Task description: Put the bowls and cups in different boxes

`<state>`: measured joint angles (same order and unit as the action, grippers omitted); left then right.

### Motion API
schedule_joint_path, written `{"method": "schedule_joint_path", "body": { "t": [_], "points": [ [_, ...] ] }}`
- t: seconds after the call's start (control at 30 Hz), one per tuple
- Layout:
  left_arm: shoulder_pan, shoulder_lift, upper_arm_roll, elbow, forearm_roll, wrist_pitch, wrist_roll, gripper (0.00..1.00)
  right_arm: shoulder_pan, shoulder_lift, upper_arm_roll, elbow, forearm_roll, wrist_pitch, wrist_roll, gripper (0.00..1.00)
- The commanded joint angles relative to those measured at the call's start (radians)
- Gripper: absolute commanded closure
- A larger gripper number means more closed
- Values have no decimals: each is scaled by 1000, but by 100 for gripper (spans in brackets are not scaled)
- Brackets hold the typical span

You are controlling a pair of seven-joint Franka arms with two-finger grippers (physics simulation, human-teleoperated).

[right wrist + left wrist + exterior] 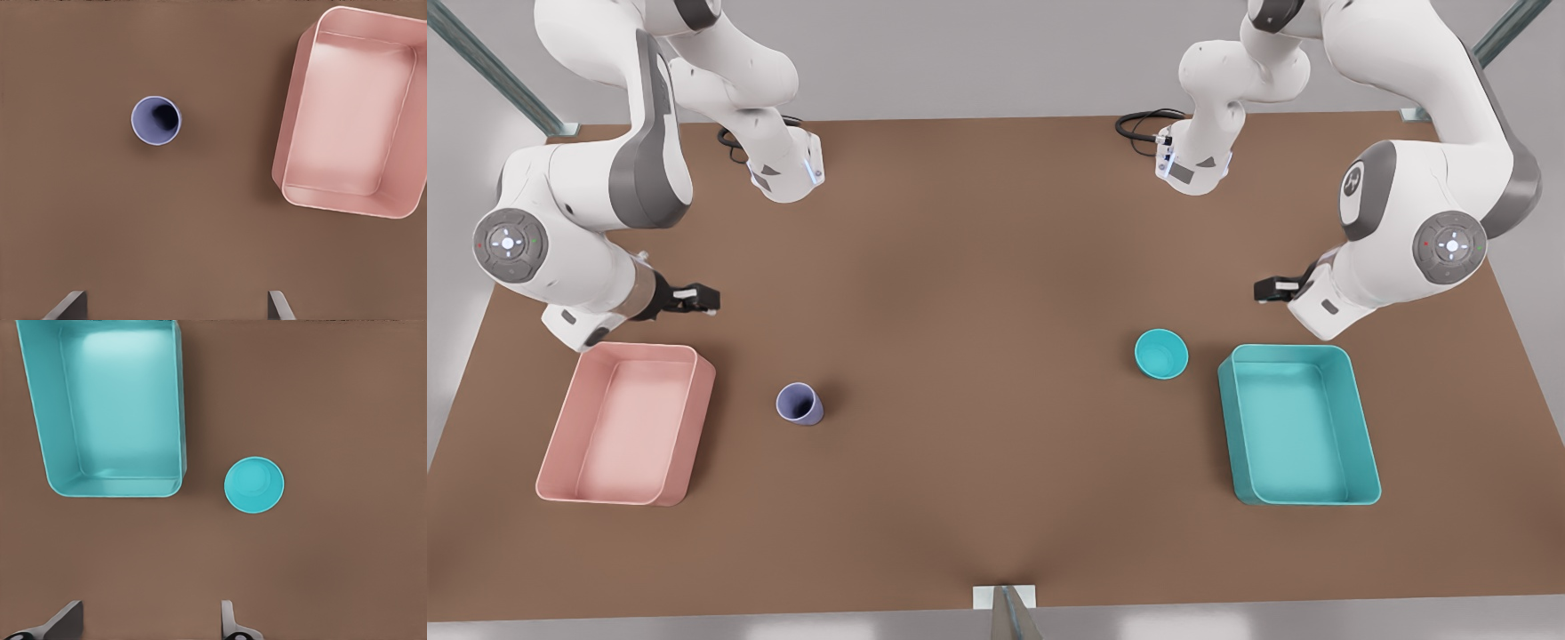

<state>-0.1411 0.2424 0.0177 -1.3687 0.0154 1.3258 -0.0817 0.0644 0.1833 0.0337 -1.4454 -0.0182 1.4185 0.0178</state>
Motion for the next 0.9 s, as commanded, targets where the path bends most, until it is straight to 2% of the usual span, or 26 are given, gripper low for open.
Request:
{"method": "schedule_joint_path", "body": {
  "t": [0.0,0.07,0.1,0.13,0.23,0.3,0.37,0.4,0.53,0.77,0.8,0.83,0.87],
  "points": [
    [0,0,1,-1,0,20,-27,0,0,-1,-2,0,3,26,7,0],
    [-17,20,-1,-4,2,27,-27,0,0,5,-2,2,6,26,11,0],
    [-72,53,-1,-7,3,61,-29,0,0,21,0,2,9,28,16,0],
    [-170,81,-1,-64,24,179,-33,0,15,59,9,4,3,74,14,0],
    [-268,195,-1,-157,58,472,-42,0,81,192,9,5,1,249,65,0],
    [-284,206,-12,-294,123,694,-49,0,77,257,9,-4,3,354,67,0],
    [-264,252,-65,-369,143,814,-47,0,60,315,8,-59,4,548,67,0],
    [-264,256,-68,-412,160,849,-47,0,45,314,8,-121,7,628,67,0],
    [-264,290,-70,-517,160,842,-50,0,11,369,8,-133,49,668,62,0],
    [-261,367,-67,-523,186,843,-59,2,15,323,9,-289,72,741,62,0],
    [-261,364,-67,-521,187,829,-98,36,15,324,9,-297,72,744,62,0],
    [-261,357,-67,-518,187,811,-98,53,15,328,11,-297,72,744,62,0],
    [-261,356,-67,-518,187,808,-98,59,15,338,11,-296,72,750,62,0]
  ]
}}
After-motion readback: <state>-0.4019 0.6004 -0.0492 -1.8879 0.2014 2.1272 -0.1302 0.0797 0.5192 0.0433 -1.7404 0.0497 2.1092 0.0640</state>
